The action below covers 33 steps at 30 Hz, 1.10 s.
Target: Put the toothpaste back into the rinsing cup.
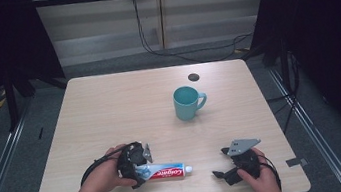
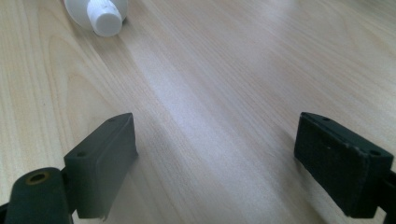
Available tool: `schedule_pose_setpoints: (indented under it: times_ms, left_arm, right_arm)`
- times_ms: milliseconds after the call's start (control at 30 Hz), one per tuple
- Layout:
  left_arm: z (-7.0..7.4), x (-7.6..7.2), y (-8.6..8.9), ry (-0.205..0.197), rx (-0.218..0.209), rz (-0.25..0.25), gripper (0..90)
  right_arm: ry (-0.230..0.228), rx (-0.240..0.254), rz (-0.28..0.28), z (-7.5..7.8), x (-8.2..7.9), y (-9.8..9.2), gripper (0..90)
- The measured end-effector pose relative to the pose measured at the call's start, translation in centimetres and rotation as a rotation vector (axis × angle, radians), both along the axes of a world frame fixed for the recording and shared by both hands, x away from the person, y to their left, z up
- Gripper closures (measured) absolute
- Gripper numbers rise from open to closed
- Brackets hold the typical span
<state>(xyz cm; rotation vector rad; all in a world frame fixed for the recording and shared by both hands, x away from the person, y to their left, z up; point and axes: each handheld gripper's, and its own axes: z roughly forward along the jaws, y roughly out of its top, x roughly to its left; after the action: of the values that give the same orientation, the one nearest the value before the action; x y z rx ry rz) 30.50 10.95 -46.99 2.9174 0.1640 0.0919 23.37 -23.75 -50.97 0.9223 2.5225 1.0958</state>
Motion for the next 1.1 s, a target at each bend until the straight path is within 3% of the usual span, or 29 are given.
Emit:
schedule_pose_setpoints:
  times_ms: [200,333,467,700,1100]
  left_arm:
    - [-0.03,0.12,-0.21,0.021,-0.005,-0.008,22.2]
    - [0.16,0.10,-0.49,0.033,0.005,-0.042,29.0]
    - [0.15,0.36,-0.28,0.075,-0.018,-0.046,34.7]
    - [0.10,0.40,-0.12,0.085,-0.034,-0.050,36.1]
    - [0.24,0.43,-0.41,0.103,-0.011,-0.100,42.1]
  right_arm:
    - [0.000,0.000,0.000,0.00,0.00,0.00,12.2]
    - [0.000,0.000,0.000,0.00,0.00,0.00,12.2]
    - [0.000,0.000,0.000,0.00,0.00,0.00,12.2]
    - [0.000,0.000,0.000,0.00,0.00,0.00,12.2]
    - [0.000,0.000,0.000,0.00,0.00,0.00,12.3]
